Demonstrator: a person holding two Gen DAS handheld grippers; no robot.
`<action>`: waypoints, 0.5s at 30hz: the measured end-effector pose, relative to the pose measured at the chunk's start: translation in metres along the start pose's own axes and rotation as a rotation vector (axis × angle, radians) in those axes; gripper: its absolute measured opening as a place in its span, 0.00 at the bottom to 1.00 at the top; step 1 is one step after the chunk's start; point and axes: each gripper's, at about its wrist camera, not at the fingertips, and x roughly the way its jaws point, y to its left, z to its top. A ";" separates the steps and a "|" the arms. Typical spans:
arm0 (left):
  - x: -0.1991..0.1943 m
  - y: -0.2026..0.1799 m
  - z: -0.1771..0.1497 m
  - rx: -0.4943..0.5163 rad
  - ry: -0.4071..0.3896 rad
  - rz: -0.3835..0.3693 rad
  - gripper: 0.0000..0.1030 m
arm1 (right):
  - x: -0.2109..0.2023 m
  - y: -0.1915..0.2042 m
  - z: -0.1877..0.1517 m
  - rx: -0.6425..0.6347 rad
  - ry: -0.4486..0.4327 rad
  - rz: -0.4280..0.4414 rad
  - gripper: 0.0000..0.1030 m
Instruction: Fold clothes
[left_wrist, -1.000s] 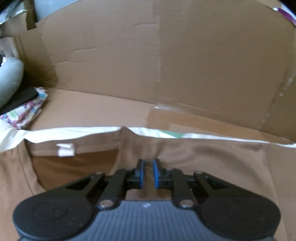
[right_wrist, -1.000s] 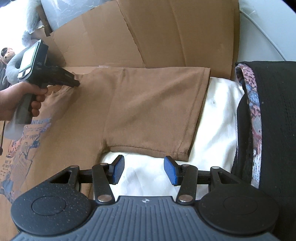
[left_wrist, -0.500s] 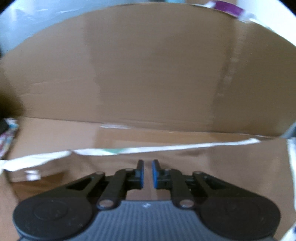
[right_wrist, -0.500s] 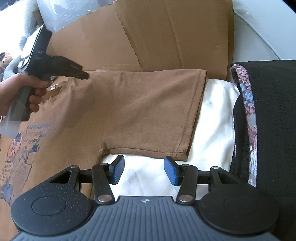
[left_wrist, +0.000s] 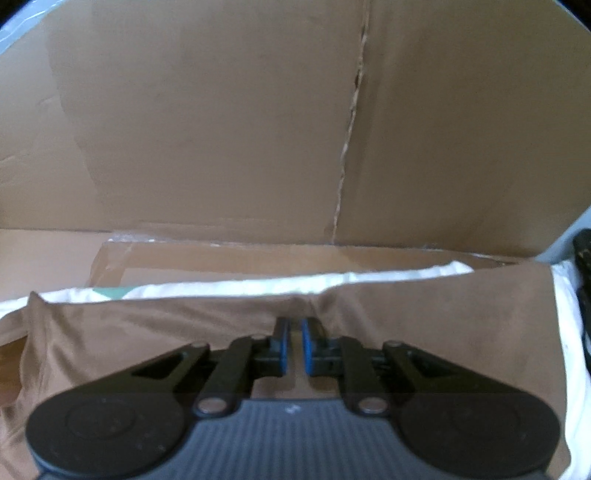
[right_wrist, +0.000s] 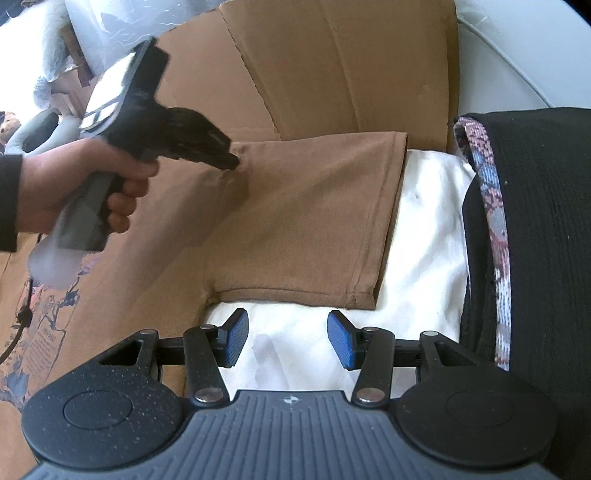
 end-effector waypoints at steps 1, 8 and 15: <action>0.003 -0.001 0.002 -0.002 0.000 0.006 0.07 | 0.000 0.000 -0.001 0.004 0.002 0.001 0.53; 0.011 -0.001 0.013 0.012 0.017 0.030 0.05 | 0.000 -0.004 -0.002 0.157 0.017 -0.008 0.53; -0.007 0.014 0.011 0.000 0.006 0.029 0.08 | 0.007 -0.010 -0.005 0.380 -0.023 -0.035 0.54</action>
